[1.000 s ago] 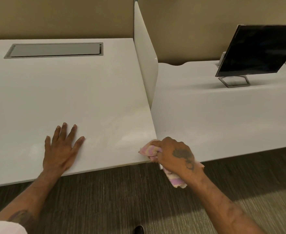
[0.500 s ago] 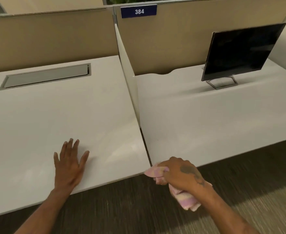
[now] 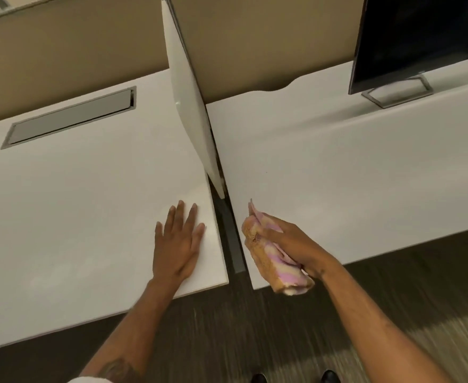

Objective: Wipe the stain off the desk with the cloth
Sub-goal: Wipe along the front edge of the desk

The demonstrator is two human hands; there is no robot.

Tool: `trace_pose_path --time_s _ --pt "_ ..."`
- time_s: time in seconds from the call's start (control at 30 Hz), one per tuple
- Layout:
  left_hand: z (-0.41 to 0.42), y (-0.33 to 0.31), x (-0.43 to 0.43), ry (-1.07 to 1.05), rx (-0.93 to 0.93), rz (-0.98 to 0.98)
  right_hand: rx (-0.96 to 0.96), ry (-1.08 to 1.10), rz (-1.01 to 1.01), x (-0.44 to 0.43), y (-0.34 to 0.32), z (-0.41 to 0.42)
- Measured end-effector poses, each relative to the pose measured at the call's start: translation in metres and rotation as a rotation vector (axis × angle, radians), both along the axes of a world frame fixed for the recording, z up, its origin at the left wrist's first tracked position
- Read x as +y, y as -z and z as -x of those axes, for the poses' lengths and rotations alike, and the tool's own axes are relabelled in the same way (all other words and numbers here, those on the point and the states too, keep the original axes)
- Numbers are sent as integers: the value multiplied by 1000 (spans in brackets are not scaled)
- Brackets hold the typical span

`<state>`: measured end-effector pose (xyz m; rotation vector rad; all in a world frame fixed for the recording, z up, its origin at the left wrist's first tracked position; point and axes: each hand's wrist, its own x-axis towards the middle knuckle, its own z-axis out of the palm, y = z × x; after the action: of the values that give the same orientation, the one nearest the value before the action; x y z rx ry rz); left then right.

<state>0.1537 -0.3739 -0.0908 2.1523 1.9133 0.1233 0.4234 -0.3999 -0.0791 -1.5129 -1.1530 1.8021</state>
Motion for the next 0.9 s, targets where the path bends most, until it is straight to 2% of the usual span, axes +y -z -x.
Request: trace_pose_path --time_s 0.17,0.4,0.67,0.9 --pt "-3 1 -1 -19 -5 -13 -52 -34 -157 39 14 10" --pt "-5 6 3 -50 -16 -10 -242 -65 -350 82 29 29" --pt "-6 4 3 -61 -21 -3 -191 -141 -477 89 42 61" --pt "-4 4 4 -66 -28 -7 -98 -176 -450 90 46 65"
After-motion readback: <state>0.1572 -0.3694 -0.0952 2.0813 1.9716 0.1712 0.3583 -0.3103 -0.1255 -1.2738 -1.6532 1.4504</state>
